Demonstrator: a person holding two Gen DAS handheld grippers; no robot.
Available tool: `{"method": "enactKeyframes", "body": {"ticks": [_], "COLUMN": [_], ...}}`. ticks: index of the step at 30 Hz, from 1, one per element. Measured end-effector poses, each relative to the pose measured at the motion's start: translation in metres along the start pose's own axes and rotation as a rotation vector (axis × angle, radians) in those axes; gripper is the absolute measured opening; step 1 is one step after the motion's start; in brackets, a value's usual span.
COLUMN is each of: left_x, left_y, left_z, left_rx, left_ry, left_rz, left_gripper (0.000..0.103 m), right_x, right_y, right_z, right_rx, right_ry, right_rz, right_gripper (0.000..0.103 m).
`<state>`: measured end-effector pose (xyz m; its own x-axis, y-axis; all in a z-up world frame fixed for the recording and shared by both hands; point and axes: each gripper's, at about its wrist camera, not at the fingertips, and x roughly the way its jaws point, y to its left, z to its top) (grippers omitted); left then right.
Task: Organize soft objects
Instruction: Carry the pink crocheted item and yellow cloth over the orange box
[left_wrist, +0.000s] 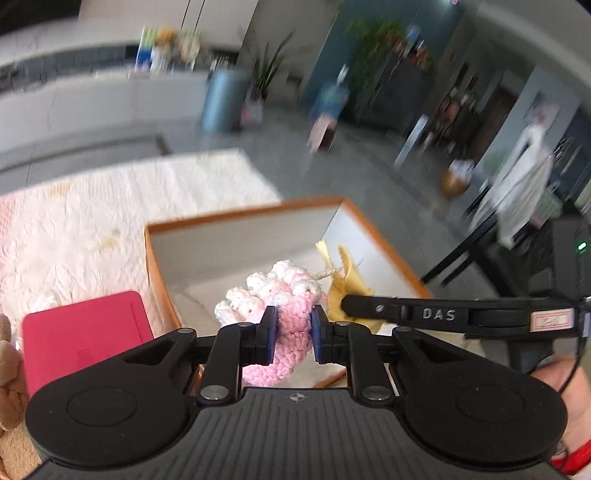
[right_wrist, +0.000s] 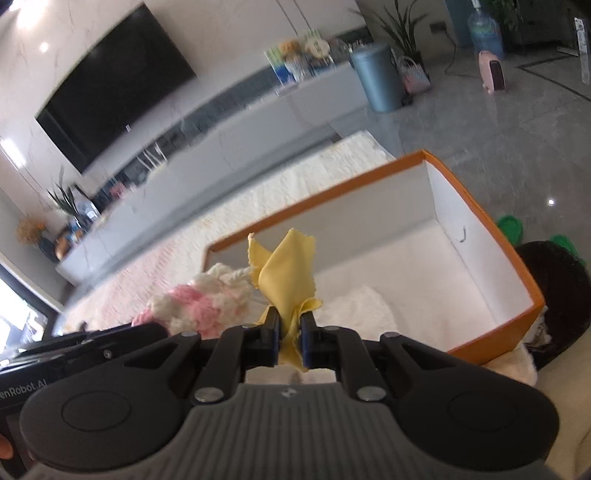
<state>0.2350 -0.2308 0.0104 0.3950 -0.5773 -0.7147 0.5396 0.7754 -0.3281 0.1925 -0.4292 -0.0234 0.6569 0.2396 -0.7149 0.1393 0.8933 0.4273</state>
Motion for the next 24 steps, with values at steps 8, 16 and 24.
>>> {"method": "enactKeyframes", "body": {"ticks": [8,16,24], "left_x": [0.061,0.082,0.071], "left_y": [0.012,0.02,0.014], "left_z": [-0.002,-0.011,-0.014], "left_rx": [-0.028,-0.106,-0.115], "left_ry": [0.206,0.28,0.21], "left_rz": [0.033,0.038,0.062], "left_gripper": [0.021,0.022,0.041], "right_x": [0.069,0.113,0.111], "right_y": [-0.025,-0.023,-0.013], "right_z": [0.008,0.006,0.009], "right_rx": [-0.023,-0.109,-0.127], "right_ry": [0.313,0.488,0.496], "right_rz": [0.001,-0.064,-0.11], "right_gripper": [0.01,0.012,0.041]}}
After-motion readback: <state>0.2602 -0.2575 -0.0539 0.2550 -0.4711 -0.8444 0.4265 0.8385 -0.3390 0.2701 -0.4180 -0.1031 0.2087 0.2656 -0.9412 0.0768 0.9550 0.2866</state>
